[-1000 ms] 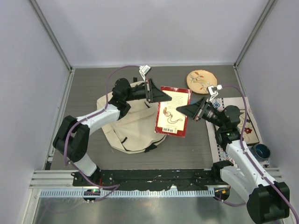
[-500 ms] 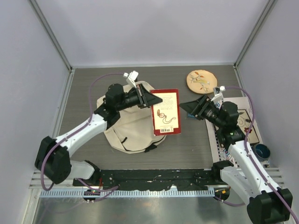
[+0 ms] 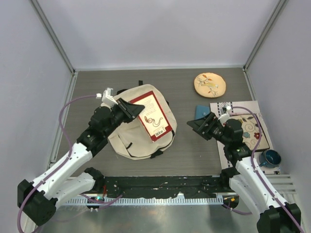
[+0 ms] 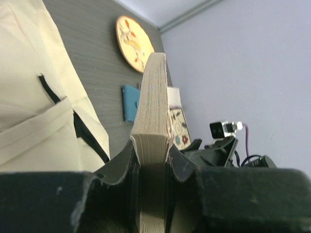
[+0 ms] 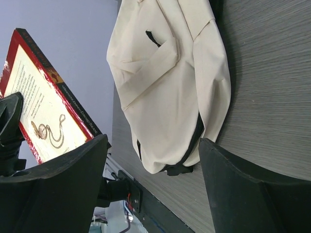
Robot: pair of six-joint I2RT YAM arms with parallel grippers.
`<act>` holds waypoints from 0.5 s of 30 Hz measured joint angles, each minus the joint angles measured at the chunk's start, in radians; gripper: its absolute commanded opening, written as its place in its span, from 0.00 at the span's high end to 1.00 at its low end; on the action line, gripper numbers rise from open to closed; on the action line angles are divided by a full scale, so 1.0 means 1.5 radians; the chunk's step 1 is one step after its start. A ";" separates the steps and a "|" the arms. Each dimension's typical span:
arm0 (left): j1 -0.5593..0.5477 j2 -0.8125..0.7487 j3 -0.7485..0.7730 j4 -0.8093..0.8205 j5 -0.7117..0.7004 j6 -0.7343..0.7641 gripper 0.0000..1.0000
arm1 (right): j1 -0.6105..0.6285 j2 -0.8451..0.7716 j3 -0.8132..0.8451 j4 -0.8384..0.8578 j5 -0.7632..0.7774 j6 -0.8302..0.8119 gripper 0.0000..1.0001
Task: Pack the student bag
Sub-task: Pick up the book from the center of the board.
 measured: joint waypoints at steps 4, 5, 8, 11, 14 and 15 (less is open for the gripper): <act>0.003 -0.055 -0.026 -0.007 -0.060 -0.017 1.00 | 0.012 -0.005 0.000 0.010 0.001 0.018 0.15; 0.003 -0.061 -0.031 -0.006 -0.071 -0.024 1.00 | 0.022 -0.007 0.000 0.015 0.004 0.021 0.16; 0.003 -0.069 -0.043 -0.004 -0.091 -0.042 1.00 | 0.065 -0.013 0.000 0.027 0.020 0.035 0.15; 0.003 -0.068 -0.054 -0.004 -0.100 -0.062 1.00 | 0.127 -0.012 0.000 0.035 0.055 0.041 0.15; 0.003 -0.068 -0.063 0.001 -0.101 -0.082 1.00 | 0.199 0.005 0.000 0.050 0.096 0.050 0.15; 0.003 -0.068 -0.066 0.006 -0.101 -0.087 1.00 | 0.225 0.014 0.001 0.056 0.112 0.053 0.15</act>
